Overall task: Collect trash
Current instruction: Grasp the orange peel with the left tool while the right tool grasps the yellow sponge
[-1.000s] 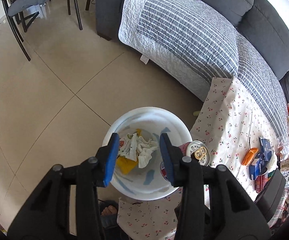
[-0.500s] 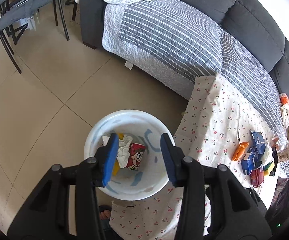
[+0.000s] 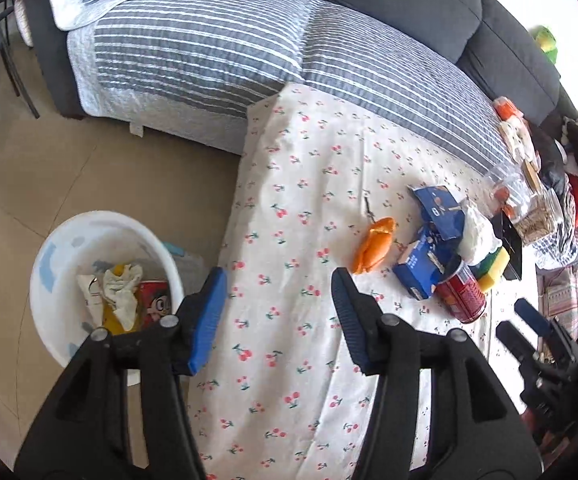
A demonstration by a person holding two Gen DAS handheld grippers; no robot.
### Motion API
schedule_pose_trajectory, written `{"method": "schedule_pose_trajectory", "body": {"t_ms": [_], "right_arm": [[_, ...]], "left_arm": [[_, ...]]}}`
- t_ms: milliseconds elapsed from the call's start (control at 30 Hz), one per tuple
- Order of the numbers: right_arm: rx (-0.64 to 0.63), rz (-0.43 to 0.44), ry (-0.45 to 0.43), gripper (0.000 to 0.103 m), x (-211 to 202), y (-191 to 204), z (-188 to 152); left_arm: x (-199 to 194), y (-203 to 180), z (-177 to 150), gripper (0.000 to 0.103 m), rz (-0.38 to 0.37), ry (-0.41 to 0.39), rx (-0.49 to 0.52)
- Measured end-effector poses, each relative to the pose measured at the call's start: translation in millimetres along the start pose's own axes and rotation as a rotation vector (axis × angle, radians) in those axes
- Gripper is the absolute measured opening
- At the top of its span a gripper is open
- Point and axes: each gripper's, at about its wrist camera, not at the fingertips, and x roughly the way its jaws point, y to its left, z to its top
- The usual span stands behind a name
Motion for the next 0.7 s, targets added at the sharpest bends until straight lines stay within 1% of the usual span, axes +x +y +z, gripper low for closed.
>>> {"method": "schedule_pose_trajectory", "body": {"t_ms": [33,67,167,267,333,400,533,700], "right_arm": [[0.036,-0.019,-0.019,0.068,-5,-18,2],[0.081,-0.033,-0.038,0.07,-9,-39,3],[0.225,-0.075,-0.052,0.071,-9,-95,0],[0.369,-0.119,-0.013,0.071,3,-142,-7],[0.462,-0.114,0.025,0.071,12,-170,-10],[0.54,-0.078,0.047,0.071,18,-189,-12],[0.642,-0.018,0.067,0.071,32,-204,-14],[0.667,-0.007,0.086,0.071,49,-212,-12]], "left_arm": [[3,-11,1,0.065,0.002,-0.007,0.022],[6,-21,1,0.068,0.004,-0.012,0.043],[22,-50,3,0.068,0.02,0.002,0.114],[43,-73,7,0.069,0.039,0.022,0.188],[62,-86,8,0.069,0.057,0.054,0.228],[79,-96,9,0.069,0.058,0.086,0.251],[103,-110,15,0.069,0.072,0.113,0.279],[120,-112,16,0.069,0.09,0.144,0.287]]}}
